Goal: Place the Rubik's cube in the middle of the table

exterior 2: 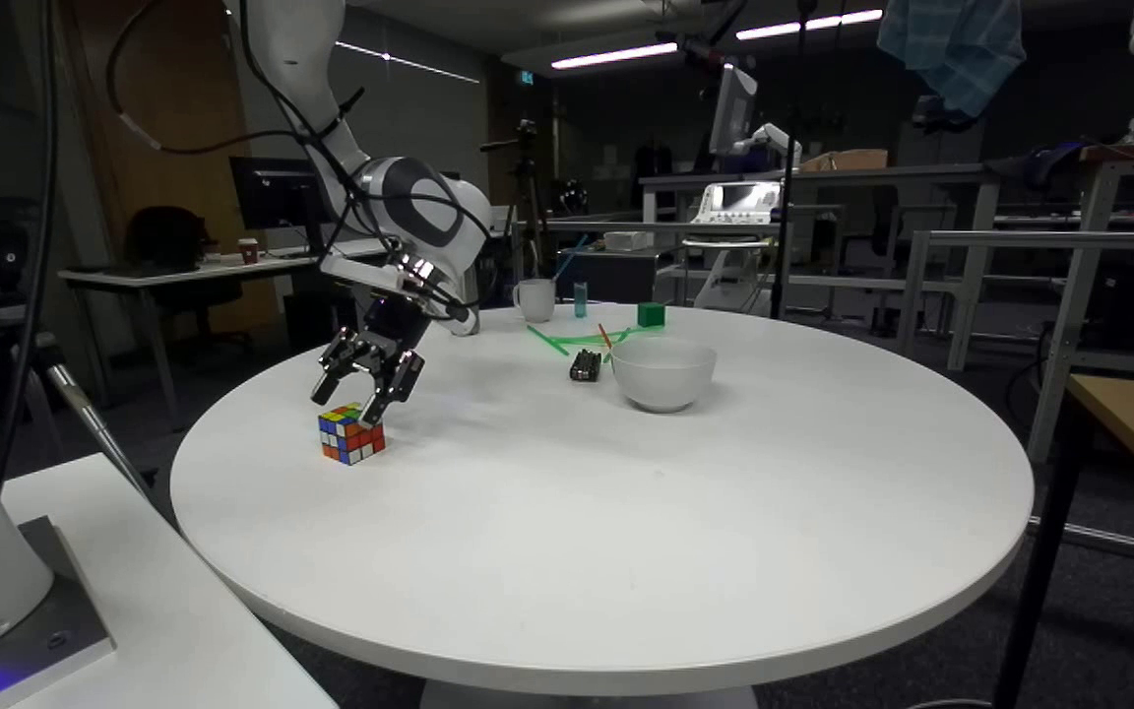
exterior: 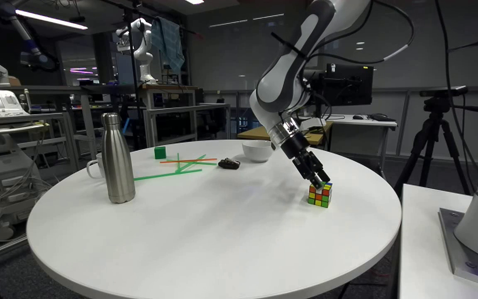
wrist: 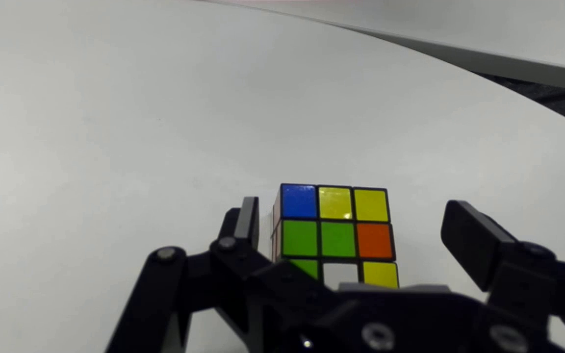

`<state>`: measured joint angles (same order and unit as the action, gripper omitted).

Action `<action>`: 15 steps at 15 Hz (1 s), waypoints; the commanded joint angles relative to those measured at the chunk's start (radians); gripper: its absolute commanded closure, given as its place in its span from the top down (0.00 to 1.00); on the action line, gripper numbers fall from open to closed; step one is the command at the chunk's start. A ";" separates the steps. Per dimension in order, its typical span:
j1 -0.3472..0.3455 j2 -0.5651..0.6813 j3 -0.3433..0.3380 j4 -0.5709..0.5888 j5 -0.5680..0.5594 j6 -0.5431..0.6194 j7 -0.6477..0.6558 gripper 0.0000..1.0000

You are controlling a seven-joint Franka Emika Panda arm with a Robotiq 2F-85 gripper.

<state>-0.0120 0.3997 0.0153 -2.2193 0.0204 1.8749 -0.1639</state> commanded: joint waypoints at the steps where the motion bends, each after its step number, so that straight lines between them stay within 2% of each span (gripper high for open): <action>1: 0.005 0.042 0.004 0.039 -0.040 -0.013 -0.008 1.00; 14: 0.005 0.099 0.018 0.090 -0.069 -0.024 -0.018 1.00; 15: 0.005 0.100 0.019 0.091 -0.070 -0.023 -0.019 0.75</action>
<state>-0.0107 0.4852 0.0318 -2.1580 -0.0269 1.8747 -0.1667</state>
